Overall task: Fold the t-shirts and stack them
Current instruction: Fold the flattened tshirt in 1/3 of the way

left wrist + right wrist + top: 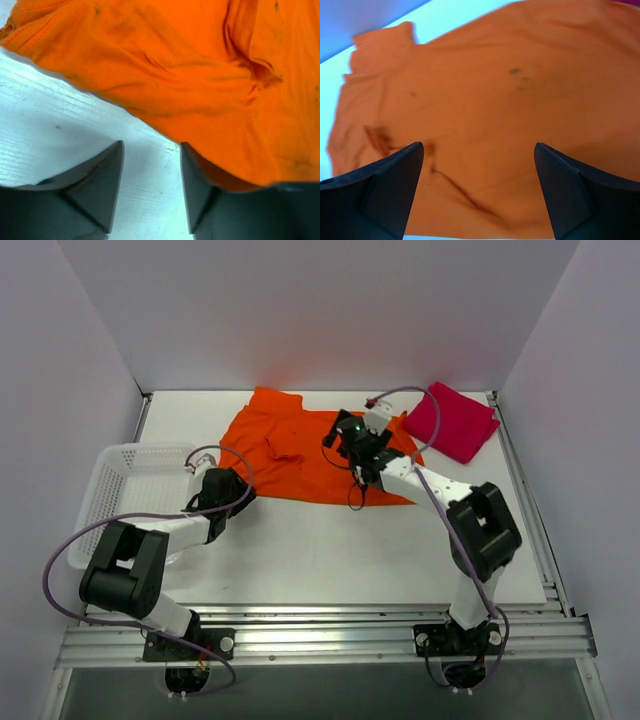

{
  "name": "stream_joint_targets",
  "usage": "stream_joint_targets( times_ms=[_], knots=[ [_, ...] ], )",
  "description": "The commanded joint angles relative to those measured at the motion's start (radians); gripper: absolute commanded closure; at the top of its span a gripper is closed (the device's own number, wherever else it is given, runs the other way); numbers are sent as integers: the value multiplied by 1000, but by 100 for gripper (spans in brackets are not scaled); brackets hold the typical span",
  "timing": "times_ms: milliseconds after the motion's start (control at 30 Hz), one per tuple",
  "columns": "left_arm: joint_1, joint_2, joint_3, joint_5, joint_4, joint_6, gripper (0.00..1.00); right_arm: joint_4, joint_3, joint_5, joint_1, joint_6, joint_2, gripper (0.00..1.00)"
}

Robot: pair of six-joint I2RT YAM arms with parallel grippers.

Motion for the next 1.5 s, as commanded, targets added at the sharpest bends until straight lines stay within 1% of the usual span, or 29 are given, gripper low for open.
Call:
stream_joint_targets(
  times_ms=[0,33,67,100,133,167,200,233,267,300,433,500,533,600,667,867,900,967,1000,1067,1100,1133,1167,1200,1300,1400,1467],
  knots=[
    [-11,-9,16,-3,59,8,34,-82,-195,209,-28,96,-168,12],
    [-13,-6,15,-11,59,9,32,-103,-240,225,-32,101,-246,12],
    [-13,-2,13,-17,56,9,32,-114,-281,241,-37,111,-283,12],
    [-13,1,15,-24,54,8,31,-119,-362,239,-47,127,-350,11],
    [-11,2,13,-28,54,8,31,-114,-401,213,-89,128,-378,11],
    [-11,11,16,-28,50,9,31,-114,-431,178,-121,131,-397,11],
    [-11,14,22,-37,47,8,31,-117,-485,85,-156,133,-412,11],
    [-11,19,24,-40,41,9,31,-116,-507,37,-223,133,-424,11],
    [-11,28,27,-44,40,8,30,-119,-527,-3,-247,134,-427,11],
    [-11,33,34,-55,39,8,30,-120,-544,-57,-261,136,-432,11],
    [-10,76,76,-83,5,6,30,-133,-632,-134,-267,159,-449,10],
    [-10,91,94,-89,-6,6,30,-111,-669,-166,-284,167,-447,10],
    [-10,103,106,-94,-10,6,31,-72,-703,-215,-293,168,-441,11],
    [-8,114,114,-97,-9,5,32,-42,-717,-260,-317,173,-403,12],
    [-8,128,126,-98,-9,5,32,-16,-711,-289,-325,171,-371,13],
    [9,133,137,-109,-24,9,33,19,-676,-312,-364,154,-260,19],
    [16,131,134,-110,-24,12,33,36,-671,-324,-373,153,-231,21],
    [22,120,130,-113,-27,9,33,61,-671,-347,-397,154,-205,31],
    [25,117,124,-117,-26,8,34,71,-666,-364,-406,154,-178,43],
    [29,108,119,-127,-42,-3,34,76,-663,-373,-422,147,-158,58],
    [29,103,113,-133,-45,-6,35,75,-660,-373,-425,145,-147,76],
    [29,99,110,-136,-45,-8,35,81,-663,-380,-433,141,-145,85],
    [29,97,107,-140,-47,-14,36,79,-665,-380,-436,139,-154,90],
    [29,94,99,-146,-47,-17,37,67,-668,-364,-436,137,-161,100],
    [29,90,87,-169,-47,-41,39,44,-679,-338,-446,130,-203,100],
    [29,129,108,-181,-67,-60,39,18,-688,-306,-450,121,-249,100],
    [29,157,134,-179,-81,-57,31,7,-686,-289,-450,116,-269,100]
  ],
)
